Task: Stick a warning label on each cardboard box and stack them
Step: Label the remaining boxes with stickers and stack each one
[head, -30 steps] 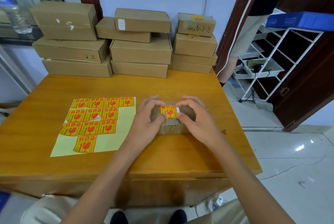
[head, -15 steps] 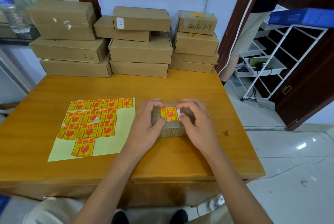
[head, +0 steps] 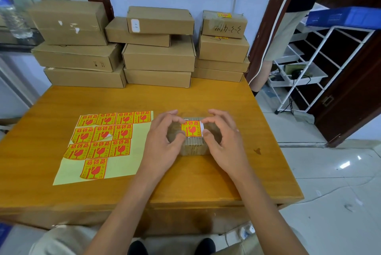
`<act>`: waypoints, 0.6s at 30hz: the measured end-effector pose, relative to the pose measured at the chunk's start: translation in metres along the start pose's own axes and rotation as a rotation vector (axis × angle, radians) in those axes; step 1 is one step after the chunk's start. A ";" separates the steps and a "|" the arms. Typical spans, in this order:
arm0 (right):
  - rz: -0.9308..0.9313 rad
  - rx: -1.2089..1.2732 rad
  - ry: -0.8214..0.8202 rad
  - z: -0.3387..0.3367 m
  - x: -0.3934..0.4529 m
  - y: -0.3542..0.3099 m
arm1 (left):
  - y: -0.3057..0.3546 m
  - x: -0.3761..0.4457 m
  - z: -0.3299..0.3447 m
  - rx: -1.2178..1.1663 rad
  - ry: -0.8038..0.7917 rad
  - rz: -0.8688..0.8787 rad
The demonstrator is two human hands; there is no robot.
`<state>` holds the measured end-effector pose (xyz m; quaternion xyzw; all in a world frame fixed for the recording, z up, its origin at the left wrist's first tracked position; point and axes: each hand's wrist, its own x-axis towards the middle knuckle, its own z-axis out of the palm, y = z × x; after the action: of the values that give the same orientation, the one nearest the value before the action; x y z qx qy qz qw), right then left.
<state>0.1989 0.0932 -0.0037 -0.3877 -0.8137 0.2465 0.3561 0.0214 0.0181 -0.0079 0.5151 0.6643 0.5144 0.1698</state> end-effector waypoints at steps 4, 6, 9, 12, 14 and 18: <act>0.008 0.001 -0.004 0.002 0.001 0.001 | -0.001 0.000 0.000 -0.023 -0.017 -0.005; 0.001 0.008 -0.001 0.002 0.001 0.003 | -0.001 0.000 0.001 -0.036 -0.022 -0.009; 0.001 0.023 0.002 0.004 0.002 0.005 | -0.002 0.000 0.001 -0.029 -0.029 -0.003; 0.002 0.037 0.012 0.004 0.003 0.006 | -0.002 0.001 0.002 -0.039 -0.040 -0.013; -0.004 0.037 0.015 0.005 0.003 0.006 | -0.001 0.001 0.002 -0.035 -0.039 -0.012; -0.015 0.065 0.029 0.004 0.002 0.007 | 0.000 0.001 0.002 -0.043 -0.029 -0.015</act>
<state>0.1980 0.0986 -0.0098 -0.3733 -0.8028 0.2646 0.3823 0.0225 0.0196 -0.0082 0.5137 0.6544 0.5197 0.1944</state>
